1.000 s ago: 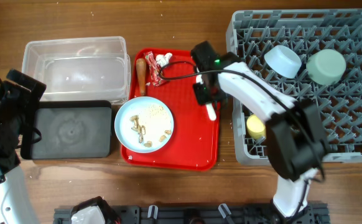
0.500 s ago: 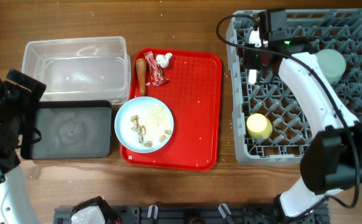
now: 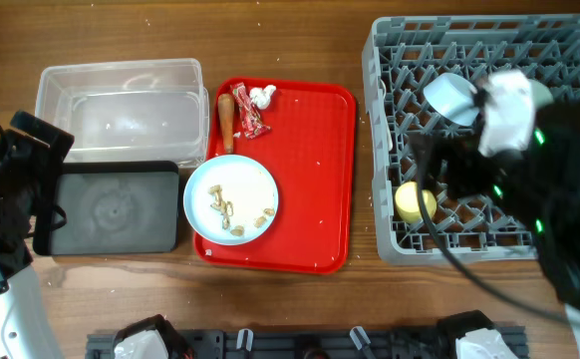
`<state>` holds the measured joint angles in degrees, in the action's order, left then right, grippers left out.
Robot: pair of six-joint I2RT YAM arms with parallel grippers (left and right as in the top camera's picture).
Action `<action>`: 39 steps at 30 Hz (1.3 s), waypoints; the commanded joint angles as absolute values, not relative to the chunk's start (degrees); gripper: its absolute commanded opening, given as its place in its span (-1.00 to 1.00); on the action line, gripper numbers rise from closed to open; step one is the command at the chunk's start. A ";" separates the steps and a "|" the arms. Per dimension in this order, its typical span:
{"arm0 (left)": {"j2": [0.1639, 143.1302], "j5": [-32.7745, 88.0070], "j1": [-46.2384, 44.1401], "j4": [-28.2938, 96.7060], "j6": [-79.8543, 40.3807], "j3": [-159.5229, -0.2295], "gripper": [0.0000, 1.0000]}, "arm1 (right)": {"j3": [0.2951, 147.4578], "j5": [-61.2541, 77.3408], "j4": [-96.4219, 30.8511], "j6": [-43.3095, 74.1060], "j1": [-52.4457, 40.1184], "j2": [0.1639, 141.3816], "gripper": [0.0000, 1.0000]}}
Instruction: Sort waste into correct bins and load items into the dishwasher rack
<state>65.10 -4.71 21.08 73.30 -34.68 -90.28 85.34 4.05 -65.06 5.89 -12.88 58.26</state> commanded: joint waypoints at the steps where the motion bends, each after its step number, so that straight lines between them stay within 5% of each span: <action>1: 65.28 -5.65 21.45 73.14 -35.20 -90.43 1.00 | 80.84 -9.69 -64.64 4.38 -12.91 51.90 0.99; 8: 65.28 -5.65 21.45 73.14 -35.20 -90.43 1.00 | 35.14 -0.60 -24.25 -3.88 -12.88 22.24 0.99; 15: 65.28 -5.65 21.45 73.14 -35.18 -90.43 1.00 | 7.84 -0.14 -12.56 -1.48 -12.78 0.10 0.99; 22: 65.28 -5.65 21.45 73.14 -35.20 -90.43 1.00 | 0.30 0.12 0.45 1.54 -12.69 0.19 0.99; 34: 65.28 -5.45 21.43 73.17 -35.33 -90.43 1.00 | 0.32 0.10 0.43 1.56 -12.69 1.02 1.00; 39: 67.55 20.45 16.32 66.87 -37.74 -87.39 0.91 | 0.32 0.12 0.43 1.56 -12.69 1.02 0.99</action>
